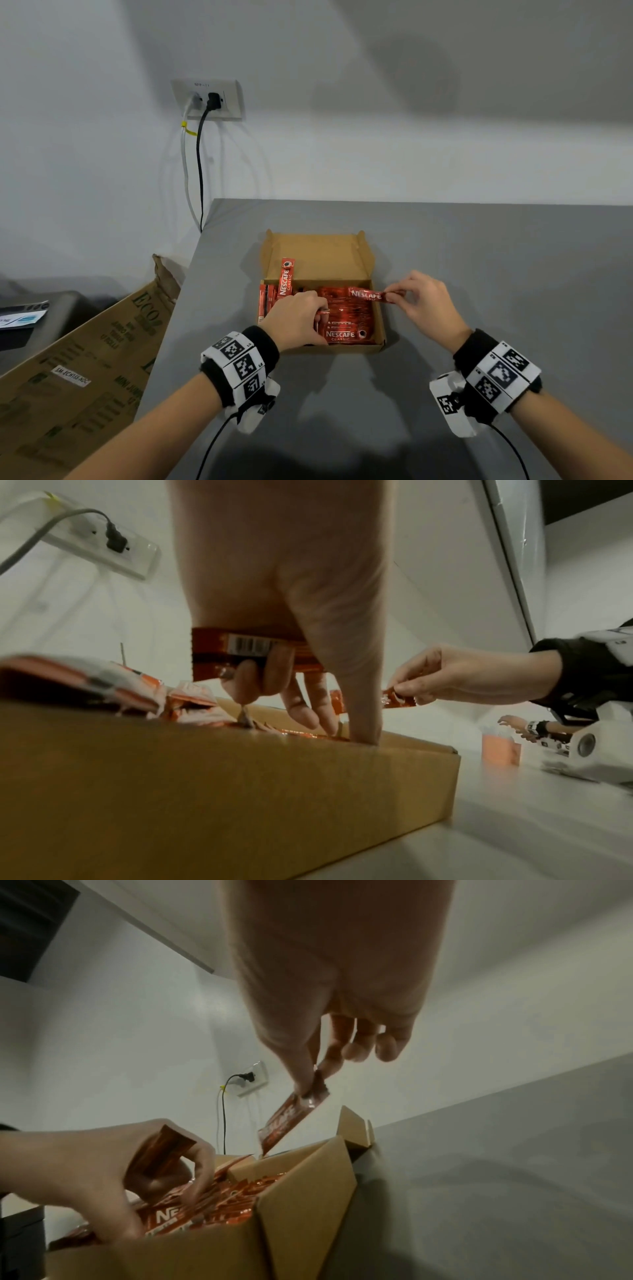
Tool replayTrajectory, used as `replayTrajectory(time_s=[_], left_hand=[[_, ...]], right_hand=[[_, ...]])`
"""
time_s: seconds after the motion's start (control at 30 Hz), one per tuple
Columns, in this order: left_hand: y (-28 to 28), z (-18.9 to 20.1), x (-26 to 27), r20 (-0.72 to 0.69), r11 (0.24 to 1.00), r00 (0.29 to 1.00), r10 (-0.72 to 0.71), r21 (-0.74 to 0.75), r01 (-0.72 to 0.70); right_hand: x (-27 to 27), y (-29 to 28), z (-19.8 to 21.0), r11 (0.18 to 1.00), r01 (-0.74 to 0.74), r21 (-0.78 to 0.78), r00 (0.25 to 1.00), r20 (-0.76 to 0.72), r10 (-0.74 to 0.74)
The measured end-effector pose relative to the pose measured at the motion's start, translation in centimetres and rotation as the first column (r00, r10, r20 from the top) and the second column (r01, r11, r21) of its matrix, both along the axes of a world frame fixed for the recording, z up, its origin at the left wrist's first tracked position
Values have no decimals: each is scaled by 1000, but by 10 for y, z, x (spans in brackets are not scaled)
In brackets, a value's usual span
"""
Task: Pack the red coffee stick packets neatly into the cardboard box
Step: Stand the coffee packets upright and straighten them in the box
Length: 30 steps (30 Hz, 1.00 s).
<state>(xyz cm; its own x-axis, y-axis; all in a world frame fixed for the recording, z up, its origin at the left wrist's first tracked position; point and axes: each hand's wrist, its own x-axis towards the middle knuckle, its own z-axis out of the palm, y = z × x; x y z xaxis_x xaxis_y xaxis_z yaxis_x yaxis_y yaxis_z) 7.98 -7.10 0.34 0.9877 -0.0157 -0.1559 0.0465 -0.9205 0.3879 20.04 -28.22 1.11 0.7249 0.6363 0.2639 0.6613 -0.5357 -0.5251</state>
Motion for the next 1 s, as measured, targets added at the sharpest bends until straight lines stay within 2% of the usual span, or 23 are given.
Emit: replayTrajectory(time_s=[0.13, 0.27, 0.37, 0.43, 0.53, 0.67, 0.9, 1.0], left_hand=[[-1, -4, 7, -6, 999, 999, -43, 19, 43], [0, -14, 9, -23, 996, 996, -81, 37, 82], [2, -12, 9, -28, 994, 995, -99, 33, 100], [3, -9, 11, -45, 991, 990, -130, 23, 131], [2, -6, 14, -86, 979, 976, -202, 3, 203], [-3, -5, 18, -89, 964, 963, -254, 57, 259], [-4, -7, 19, -28, 971, 974, -226, 69, 227], [0, -9, 17, 11, 982, 983, -184, 33, 184]], right_hand=[[-6, -1, 1, 998, -24, 50, 986, -163, 32], [-10, 1, -4, 993, -108, -48, 950, -299, 89], [-11, 3, -4, 990, -98, -99, 956, -284, 67], [-10, 3, -1, 996, -56, -62, 958, -283, 36], [-10, 3, 0, 994, -90, -68, 952, -297, 66], [-10, -1, -2, 998, -62, -20, 950, -307, 53], [-13, -3, -7, 995, -52, 88, 933, -350, 79], [-16, 0, -7, 991, -125, 43, 932, -336, 133]])
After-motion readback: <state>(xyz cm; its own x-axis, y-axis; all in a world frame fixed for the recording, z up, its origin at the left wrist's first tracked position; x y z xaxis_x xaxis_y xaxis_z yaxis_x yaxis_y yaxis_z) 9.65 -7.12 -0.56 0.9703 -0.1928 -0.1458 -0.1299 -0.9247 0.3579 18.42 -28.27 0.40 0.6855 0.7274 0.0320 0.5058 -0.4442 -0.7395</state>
